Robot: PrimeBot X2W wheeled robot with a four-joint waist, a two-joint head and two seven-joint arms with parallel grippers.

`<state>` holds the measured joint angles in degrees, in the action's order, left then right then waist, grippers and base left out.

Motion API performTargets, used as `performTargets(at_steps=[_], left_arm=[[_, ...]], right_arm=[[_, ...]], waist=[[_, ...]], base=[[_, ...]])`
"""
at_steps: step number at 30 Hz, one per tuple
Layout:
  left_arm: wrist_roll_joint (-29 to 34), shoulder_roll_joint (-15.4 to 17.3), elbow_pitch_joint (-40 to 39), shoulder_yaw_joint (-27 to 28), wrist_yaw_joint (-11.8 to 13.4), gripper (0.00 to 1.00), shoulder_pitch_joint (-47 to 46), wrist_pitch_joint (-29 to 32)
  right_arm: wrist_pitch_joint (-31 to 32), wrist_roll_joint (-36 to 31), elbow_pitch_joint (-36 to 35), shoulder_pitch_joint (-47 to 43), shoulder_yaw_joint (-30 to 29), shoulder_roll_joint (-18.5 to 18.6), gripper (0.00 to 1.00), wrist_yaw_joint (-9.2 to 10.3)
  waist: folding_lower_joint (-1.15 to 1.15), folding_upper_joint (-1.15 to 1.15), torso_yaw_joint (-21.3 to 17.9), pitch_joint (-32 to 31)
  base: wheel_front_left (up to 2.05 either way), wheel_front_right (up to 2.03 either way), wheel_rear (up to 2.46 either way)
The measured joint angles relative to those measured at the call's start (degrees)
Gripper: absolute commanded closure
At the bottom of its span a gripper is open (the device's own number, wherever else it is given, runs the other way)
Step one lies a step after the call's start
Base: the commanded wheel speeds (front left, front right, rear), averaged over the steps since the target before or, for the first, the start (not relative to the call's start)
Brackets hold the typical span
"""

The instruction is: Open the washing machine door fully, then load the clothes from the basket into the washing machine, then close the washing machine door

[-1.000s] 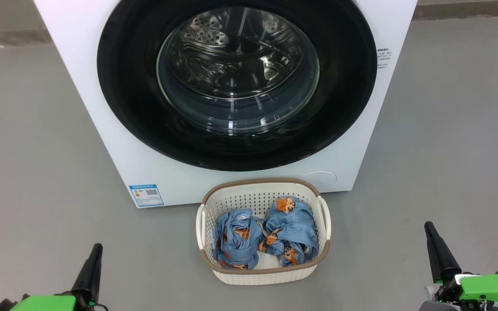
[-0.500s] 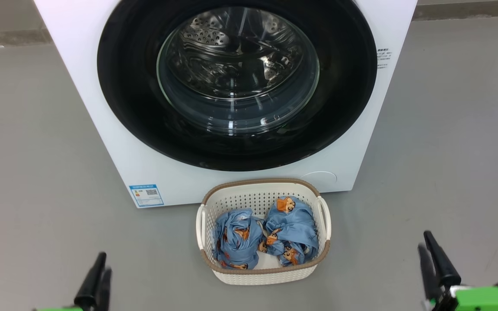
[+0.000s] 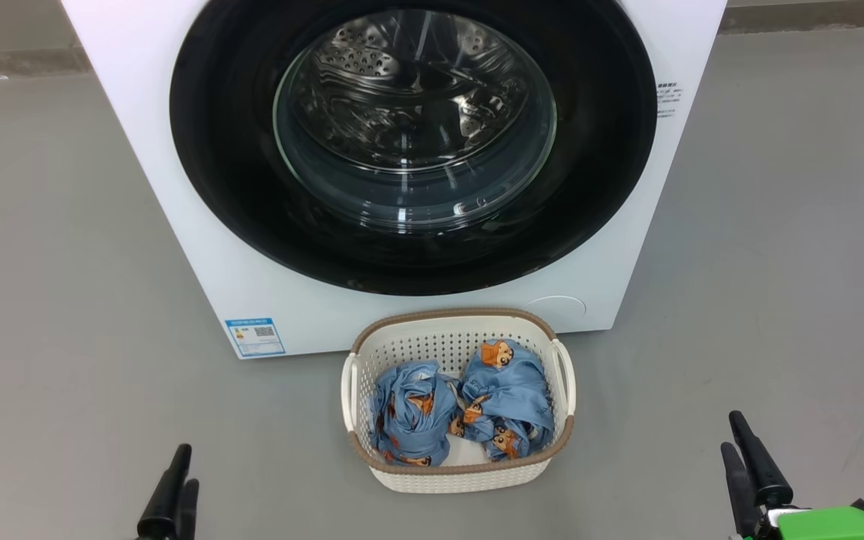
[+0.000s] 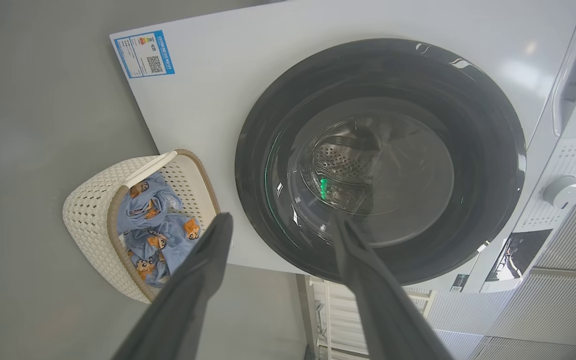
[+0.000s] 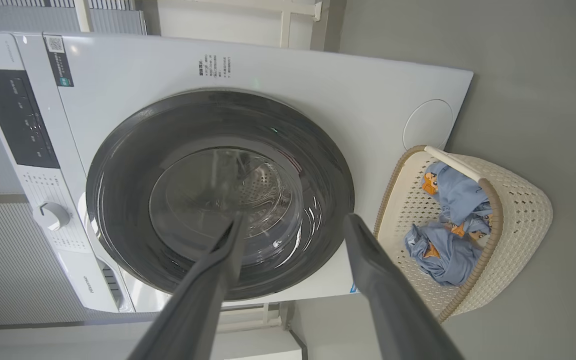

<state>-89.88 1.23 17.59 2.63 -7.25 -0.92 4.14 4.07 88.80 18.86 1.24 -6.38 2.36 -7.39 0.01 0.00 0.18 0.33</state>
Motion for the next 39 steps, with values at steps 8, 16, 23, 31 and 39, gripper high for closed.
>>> performTargets(at_steps=[8, 16, 23, 31, 39], left_arm=[[6.02, 0.55, -0.86, -0.52, 0.00, 0.00, 0.00, -1.21], [12.85, 0.90, -1.62, -1.07, 0.00, 0.00, 0.00, -2.63], [18.83, 1.00, -2.40, -1.65, 0.00, 0.00, 0.01, -3.72], [24.14, 1.18, -2.85, -2.56, 0.00, 0.00, 0.01, -4.89], [29.86, 1.59, -3.77, -3.53, -0.01, 0.00, 0.02, -6.35]], right_arm=[[-1.25, -5.66, -0.23, 0.03, 0.87, 0.67, 0.00, 0.00], [-2.53, -12.95, -0.63, 0.04, 1.70, 1.25, 0.00, 0.00], [-3.70, -18.38, -0.70, 0.05, 1.94, 1.37, 0.00, 0.00], [-5.00, -22.94, -0.69, 0.08, 2.24, 1.62, 0.00, 0.00], [-6.53, -28.72, -0.60, 0.11, 2.76, 1.96, 0.00, 0.00]], waist=[[0.00, 0.00, 0.09, 0.20], [0.00, 0.00, 0.23, 0.35], [0.00, 0.00, 0.33, 0.43], [-0.01, 0.00, 0.43, 0.54], [0.00, 0.00, 0.44, 0.61]], base=[[0.00, 0.00, 0.00], [0.00, 0.00, 0.00], [0.00, 0.00, 0.00], [0.00, 0.00, 0.00], [0.00, 0.00, 0.00]])
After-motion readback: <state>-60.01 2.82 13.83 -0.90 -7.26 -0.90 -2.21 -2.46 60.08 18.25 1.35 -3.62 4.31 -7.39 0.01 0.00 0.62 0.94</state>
